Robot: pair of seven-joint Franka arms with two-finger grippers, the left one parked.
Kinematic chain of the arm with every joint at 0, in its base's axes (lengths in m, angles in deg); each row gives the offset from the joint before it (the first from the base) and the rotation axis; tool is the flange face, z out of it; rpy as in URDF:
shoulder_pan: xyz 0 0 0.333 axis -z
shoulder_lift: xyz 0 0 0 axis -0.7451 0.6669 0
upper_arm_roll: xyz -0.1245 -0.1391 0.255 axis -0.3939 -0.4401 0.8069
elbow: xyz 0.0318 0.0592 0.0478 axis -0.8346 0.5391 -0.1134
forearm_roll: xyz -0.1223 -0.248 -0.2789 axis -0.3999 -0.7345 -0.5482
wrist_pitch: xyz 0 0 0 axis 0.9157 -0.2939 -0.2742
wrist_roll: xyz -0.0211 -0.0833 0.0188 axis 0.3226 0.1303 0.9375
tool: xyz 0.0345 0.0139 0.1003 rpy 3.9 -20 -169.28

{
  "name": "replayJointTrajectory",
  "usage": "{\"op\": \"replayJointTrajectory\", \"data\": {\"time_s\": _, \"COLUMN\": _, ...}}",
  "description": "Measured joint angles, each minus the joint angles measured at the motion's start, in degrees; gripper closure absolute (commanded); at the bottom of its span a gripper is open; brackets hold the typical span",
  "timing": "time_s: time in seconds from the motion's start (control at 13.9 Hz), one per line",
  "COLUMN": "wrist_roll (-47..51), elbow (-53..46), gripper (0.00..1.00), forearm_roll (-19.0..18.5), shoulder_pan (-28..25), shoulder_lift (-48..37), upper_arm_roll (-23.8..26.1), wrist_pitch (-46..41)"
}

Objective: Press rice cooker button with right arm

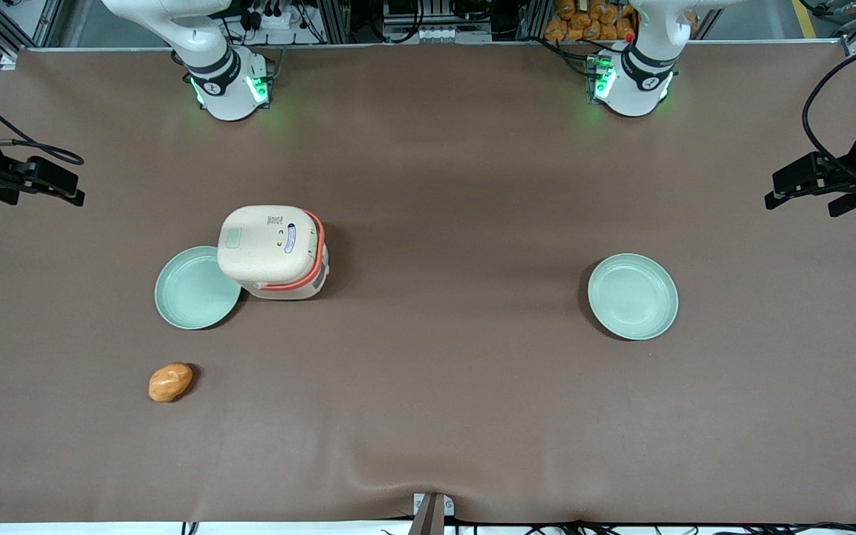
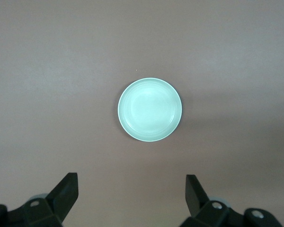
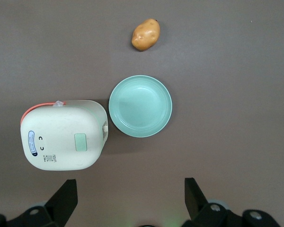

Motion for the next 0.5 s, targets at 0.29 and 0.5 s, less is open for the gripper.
{"op": "replayJointTrajectory", "data": {"time_s": 0.29, "wrist_roll": 0.11, "elbow": 0.00, "gripper": 0.00, "forearm_roll": 0.30, "shoulder_pan": -0.01, "shoulder_lift": 0.00, "upper_arm_roll": 0.02, "wrist_pitch": -0.20}}
{"op": "replayJointTrajectory", "data": {"time_s": 0.5, "wrist_roll": 1.26, "elbow": 0.01, "gripper": 0.00, "forearm_roll": 0.34, "shoulder_pan": -0.02, "shoulder_lift": 0.00, "upper_arm_roll": 0.06, "wrist_pitch": -0.47}}
